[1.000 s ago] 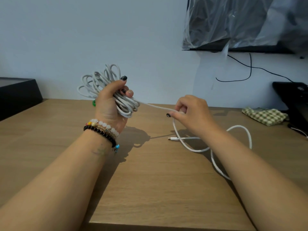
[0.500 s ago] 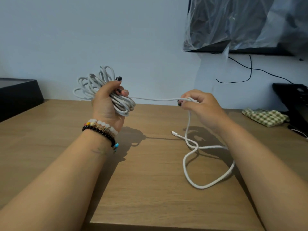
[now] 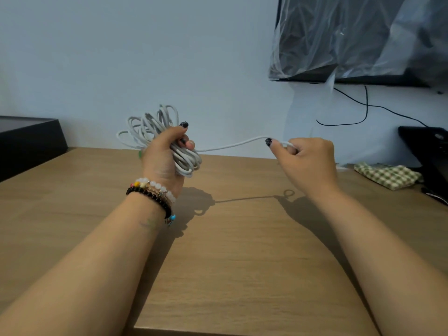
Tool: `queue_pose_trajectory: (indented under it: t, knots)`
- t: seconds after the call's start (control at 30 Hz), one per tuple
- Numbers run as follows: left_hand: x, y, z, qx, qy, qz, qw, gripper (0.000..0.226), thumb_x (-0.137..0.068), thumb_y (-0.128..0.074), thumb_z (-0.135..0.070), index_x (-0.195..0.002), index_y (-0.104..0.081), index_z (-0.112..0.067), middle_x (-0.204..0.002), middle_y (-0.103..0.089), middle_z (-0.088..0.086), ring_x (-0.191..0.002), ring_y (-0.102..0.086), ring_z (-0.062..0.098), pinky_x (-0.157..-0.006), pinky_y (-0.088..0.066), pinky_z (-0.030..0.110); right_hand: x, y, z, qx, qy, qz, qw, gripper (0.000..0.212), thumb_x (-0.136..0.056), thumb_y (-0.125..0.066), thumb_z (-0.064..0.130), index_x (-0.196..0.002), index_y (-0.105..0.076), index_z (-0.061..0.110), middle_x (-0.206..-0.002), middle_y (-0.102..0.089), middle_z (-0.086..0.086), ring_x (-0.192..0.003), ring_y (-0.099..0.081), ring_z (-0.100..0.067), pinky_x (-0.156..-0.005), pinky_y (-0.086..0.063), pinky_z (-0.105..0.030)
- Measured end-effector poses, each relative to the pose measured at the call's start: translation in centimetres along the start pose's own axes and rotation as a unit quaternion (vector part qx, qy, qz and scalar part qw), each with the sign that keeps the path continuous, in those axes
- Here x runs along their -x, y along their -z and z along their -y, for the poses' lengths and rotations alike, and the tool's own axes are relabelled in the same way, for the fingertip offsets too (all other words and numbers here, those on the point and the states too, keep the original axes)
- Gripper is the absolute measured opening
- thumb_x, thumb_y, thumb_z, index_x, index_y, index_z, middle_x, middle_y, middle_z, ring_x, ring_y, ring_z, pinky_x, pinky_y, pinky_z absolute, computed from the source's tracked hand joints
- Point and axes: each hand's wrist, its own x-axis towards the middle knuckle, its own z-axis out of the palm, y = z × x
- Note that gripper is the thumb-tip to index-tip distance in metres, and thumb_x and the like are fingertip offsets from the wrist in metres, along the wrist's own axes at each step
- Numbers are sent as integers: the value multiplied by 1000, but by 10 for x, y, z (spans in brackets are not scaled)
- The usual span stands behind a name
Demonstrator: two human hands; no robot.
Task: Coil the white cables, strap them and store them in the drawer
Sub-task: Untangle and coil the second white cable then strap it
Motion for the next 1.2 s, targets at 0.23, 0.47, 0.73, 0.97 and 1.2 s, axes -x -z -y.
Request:
queue_pose_trajectory:
  t: [0.23,0.47,0.73,0.97,1.2]
  knots:
    - [6,-4,3,-42,21,28,999,29,-93,-52,-5,-66,-45,-13,-55,-44,-1,-47,-48,9,-44,-38,19,-1,-6,6,-134,-221,187,948,49,-98,-45,42,-92,-63,-4,-53,-68,-4,-51,-39,-24,-58,-41,-31]
    - [5,-1,2,-56,40,27,997,25,-93,-53,-6,-70,-46,-13,-54,-46,-2,-46,-49,9,-42,-36,19,-7,0,5,-477,-255,178,822,25,-99,-42,16,-113,-61,10,-53,-42,3,-48,-29,-9,-52,-21,-24]
    - [13,-3,14,-244,34,74,966,19,-80,-73,-9,-61,-71,-15,-66,-64,10,-49,-52,15,-47,-44,25,11,-5,25,-420,-160,173,876,17,-92,-55,-3,-95,-66,10,-82,-74,-3,-64,-68,-16,-52,-51,-23]
    - [29,-13,22,-332,42,157,929,8,-81,-70,-2,-84,-70,-9,-58,-66,0,-46,-58,14,-46,-47,23,17,-15,31,-337,-102,175,920,24,-85,-66,-5,-79,-70,17,-80,-69,-2,-77,-69,-14,-64,-58,-24]
    - [26,-12,13,-399,-16,163,902,12,-67,-79,-13,-59,-73,-20,-79,-66,33,-59,-61,30,-65,-56,39,-2,7,11,-96,121,63,986,12,-81,-73,5,-83,-75,16,-79,-62,6,-78,-61,-7,-64,-52,-22]
